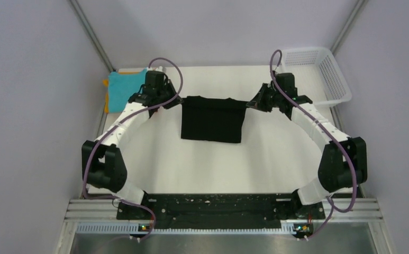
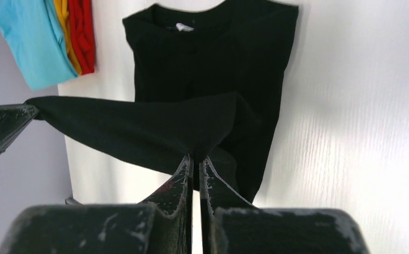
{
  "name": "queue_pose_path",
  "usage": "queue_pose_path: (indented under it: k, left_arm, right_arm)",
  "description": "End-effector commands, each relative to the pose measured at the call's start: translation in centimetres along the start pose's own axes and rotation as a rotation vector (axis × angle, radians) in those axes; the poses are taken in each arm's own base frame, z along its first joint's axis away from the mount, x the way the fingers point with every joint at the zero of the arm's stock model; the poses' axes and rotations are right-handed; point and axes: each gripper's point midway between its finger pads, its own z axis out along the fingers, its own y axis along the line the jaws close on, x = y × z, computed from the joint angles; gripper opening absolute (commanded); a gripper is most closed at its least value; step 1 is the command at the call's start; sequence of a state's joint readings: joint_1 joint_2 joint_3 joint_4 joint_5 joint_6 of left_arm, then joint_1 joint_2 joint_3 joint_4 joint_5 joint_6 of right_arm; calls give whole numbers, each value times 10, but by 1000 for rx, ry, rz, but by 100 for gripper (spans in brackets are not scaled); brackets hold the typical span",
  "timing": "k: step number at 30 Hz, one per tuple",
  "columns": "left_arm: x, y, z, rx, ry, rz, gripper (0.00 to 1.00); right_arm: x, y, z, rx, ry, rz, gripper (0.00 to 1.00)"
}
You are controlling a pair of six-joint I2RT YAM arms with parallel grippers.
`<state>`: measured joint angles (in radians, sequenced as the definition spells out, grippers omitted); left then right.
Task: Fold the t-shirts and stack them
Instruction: Fold the long partially folded tshirt into a neat square
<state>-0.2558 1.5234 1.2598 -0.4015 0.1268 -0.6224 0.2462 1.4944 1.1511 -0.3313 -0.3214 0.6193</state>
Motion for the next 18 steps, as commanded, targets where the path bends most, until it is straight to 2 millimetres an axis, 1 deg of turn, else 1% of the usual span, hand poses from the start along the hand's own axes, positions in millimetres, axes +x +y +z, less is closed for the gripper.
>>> queue_pose_path:
  k: [1, 4, 8, 14, 18]
  left_arm:
    - [-51, -3, 14, 12, -114, 33, 0]
    - [-60, -3, 33, 16, -98, 27, 0]
    - [-59, -2, 59, 42, -47, 18, 0]
    - [-67, 15, 95, 3, -33, -11, 0]
    - [-67, 25, 118, -17, -7, -20, 0]
  right_arm:
    - [-49, -15, 12, 36, -101, 14, 0]
    - [-57, -25, 28, 63, -92, 23, 0]
    - [-68, -34, 50, 78, -82, 20, 0]
    - [-75, -53, 91, 110, -50, 36, 0]
    - [-76, -70, 110, 161, -38, 57, 0]
